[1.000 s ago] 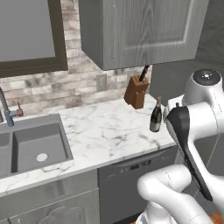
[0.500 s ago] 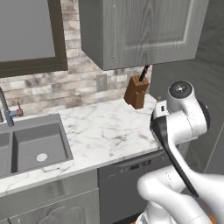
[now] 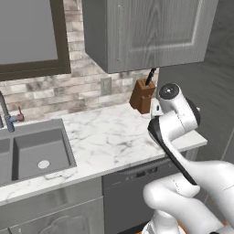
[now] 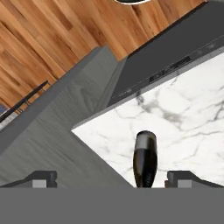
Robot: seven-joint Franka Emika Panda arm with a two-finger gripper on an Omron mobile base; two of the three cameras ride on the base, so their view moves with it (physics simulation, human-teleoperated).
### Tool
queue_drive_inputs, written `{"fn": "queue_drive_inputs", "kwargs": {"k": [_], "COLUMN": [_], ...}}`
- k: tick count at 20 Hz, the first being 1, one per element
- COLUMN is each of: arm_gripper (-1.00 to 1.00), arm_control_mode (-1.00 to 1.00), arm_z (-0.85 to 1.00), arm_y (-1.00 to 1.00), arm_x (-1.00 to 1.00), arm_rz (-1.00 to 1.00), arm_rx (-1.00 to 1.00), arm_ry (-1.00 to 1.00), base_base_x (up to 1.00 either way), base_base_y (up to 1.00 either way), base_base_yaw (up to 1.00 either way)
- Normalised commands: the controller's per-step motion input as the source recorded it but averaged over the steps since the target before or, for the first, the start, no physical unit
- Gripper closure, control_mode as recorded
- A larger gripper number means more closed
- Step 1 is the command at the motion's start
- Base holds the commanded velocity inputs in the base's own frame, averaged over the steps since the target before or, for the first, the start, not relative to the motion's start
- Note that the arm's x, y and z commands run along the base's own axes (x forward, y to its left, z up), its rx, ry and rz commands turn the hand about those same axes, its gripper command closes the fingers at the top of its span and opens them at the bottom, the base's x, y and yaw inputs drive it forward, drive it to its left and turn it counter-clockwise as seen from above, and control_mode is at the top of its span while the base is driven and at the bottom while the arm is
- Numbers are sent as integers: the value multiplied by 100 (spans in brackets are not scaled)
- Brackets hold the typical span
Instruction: There is a wine glass and glass cup on the dining counter. Place the wine bottle next to the wine glass and the juice bottle next to the glass cup.
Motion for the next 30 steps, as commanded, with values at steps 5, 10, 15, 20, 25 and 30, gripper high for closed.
{"fn": "queue_drive_inputs", "kwargs": {"k": [5,10,15,20,25,30], "arm_gripper": [-100,-100,-100,-100,-100,-100], "arm_control_mode": [-100,-100,-100,-100,-100,-100], "arm_z": [-28,-27,-3,0,-18,-4], "arm_y": [0,-8,-27,-19,0,0], "arm_x": [41,38,19,11,30,33], "arm_rz": [-3,0,4,7,8,13], "arm_rx": [0,1,8,9,5,5], "arm_ry": [-10,-8,-3,-1,0,0], "base_base_x": [0,0,0,0,0,0], "base_base_y": [0,0,0,0,0,0], "base_base_yaw": [0,0,0,0,0,0]}}
